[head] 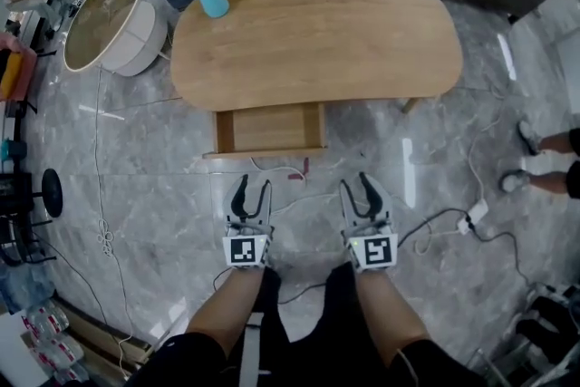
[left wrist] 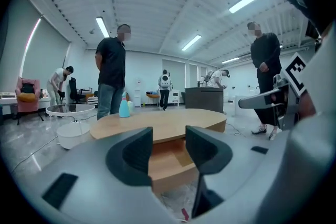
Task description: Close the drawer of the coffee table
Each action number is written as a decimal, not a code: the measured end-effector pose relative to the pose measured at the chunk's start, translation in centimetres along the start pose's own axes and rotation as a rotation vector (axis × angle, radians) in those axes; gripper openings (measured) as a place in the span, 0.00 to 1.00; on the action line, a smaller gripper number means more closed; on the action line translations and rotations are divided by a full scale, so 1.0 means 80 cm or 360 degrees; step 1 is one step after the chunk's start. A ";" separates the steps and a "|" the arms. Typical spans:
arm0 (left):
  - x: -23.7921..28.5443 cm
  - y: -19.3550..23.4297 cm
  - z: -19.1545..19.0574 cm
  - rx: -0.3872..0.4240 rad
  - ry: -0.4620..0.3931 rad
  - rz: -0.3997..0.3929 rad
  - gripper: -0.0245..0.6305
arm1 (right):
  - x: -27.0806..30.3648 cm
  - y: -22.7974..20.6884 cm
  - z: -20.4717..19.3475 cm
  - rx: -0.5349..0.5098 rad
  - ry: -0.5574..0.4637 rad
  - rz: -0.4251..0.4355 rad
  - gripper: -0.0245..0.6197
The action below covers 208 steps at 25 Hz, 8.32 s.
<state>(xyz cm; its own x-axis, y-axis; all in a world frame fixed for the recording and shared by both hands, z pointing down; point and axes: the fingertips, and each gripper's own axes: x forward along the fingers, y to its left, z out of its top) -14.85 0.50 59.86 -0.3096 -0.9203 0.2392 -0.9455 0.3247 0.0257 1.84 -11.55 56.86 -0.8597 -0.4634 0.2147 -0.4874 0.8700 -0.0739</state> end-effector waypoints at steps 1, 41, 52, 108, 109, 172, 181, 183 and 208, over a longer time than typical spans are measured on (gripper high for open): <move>-0.005 0.009 0.003 -0.0013 -0.0014 0.0002 0.34 | 0.005 0.011 0.004 -0.0003 -0.0004 -0.0002 0.28; 0.060 0.124 -0.217 -0.0061 0.0006 -0.0376 0.34 | 0.152 0.102 -0.267 -0.0069 0.0314 0.0360 0.28; 0.068 0.134 -0.216 -0.0075 0.0002 -0.0319 0.23 | 0.171 0.094 -0.262 -0.0027 0.0212 0.0373 0.27; 0.228 0.172 -0.147 0.0199 -0.0251 -0.0247 0.27 | 0.320 0.040 -0.215 -0.0207 0.0059 0.0318 0.24; 0.220 0.169 -0.150 0.0178 -0.0228 -0.0242 0.27 | 0.311 0.046 -0.212 -0.0201 0.0071 0.0330 0.24; -0.257 0.057 0.551 0.0079 -0.0308 -0.0396 0.27 | -0.144 0.281 0.533 -0.0073 -0.0252 0.0468 0.24; -0.297 -0.017 0.627 0.0158 -0.0420 -0.0563 0.22 | -0.207 0.291 0.595 -0.0157 -0.0376 0.0561 0.21; -0.303 -0.031 0.629 0.0196 -0.0389 -0.0641 0.10 | -0.218 0.291 0.595 -0.0177 -0.0347 0.0611 0.05; -0.309 -0.043 0.649 0.0205 -0.0229 -0.0995 0.05 | -0.221 0.284 0.646 -0.0164 -0.0357 0.0583 0.05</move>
<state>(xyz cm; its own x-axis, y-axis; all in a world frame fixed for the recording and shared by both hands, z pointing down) -9.16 10.82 3.48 0.3002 -0.9502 0.0841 -0.9535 -0.3013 -0.0006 -1.89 7.72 1.06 -0.9904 -0.1361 -0.0253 -0.1360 0.9907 -0.0055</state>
